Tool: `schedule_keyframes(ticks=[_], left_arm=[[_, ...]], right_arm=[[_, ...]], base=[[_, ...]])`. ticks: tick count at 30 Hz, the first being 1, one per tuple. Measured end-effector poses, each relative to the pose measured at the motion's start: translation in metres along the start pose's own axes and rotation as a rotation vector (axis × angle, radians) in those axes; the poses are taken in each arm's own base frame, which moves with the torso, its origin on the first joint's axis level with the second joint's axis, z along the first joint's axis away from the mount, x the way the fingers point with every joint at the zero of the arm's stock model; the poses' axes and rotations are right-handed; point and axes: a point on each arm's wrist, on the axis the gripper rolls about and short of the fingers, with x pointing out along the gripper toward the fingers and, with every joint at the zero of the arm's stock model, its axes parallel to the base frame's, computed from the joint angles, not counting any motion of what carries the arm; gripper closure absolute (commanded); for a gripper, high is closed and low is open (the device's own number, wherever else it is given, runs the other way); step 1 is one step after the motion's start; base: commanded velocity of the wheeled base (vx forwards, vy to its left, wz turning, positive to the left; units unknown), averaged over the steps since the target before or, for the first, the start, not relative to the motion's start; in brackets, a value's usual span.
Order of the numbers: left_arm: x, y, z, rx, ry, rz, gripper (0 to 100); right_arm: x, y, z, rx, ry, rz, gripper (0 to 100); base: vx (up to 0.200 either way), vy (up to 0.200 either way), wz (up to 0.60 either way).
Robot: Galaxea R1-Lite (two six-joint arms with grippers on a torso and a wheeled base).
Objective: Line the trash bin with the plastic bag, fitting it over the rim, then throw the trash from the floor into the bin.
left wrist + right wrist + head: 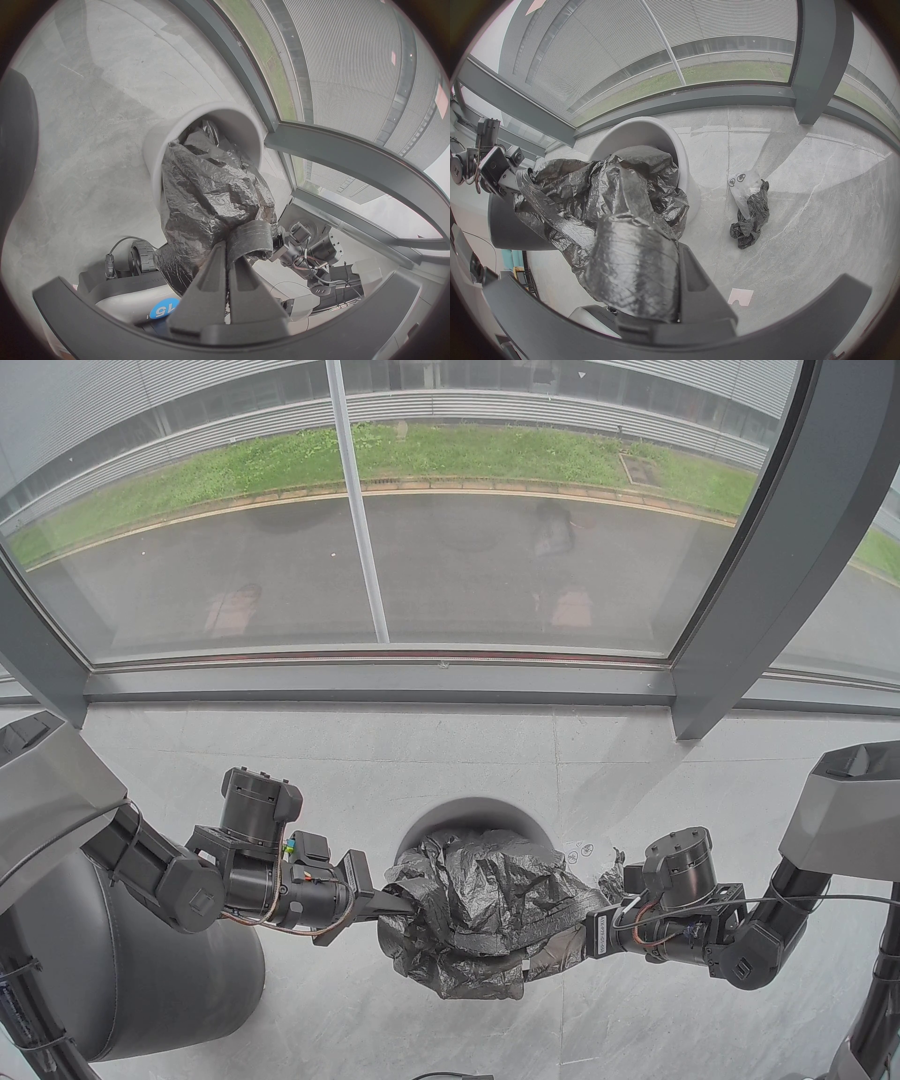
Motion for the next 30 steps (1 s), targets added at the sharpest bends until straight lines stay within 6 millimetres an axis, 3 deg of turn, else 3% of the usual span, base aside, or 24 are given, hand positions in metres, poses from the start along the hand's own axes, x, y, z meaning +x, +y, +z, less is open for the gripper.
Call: schedule_keyframes(ticks=[13, 14, 24, 30], left_arm=[[-0.003, 0.0, 0.007, -0.001, -0.022, -0.008, 100], [-0.003, 0.0, 0.008, -0.001, -0.023, -0.008, 100], [-0.003, -0.001, 0.009, 0.003, -0.024, -0.014, 100], [-0.005, -0.002, 0.008, 0.004, -0.024, -0.016, 100]], right_arm=[[0.002, -0.003, -0.003, 0.004, 0.008, -0.009, 100], [0.002, -0.003, -0.003, 0.004, 0.008, -0.009, 0], [-0.003, -0.001, -0.001, -0.008, -0.051, -0.042, 0], [-0.017, 0.004, 0.011, -0.045, -0.111, -0.026, 0]], base=[[0.0, 0.0, 0.0], [0.0, 0.0, 0.0], [0.0, 0.0, 0.0], [0.0, 0.0, 0.0]])
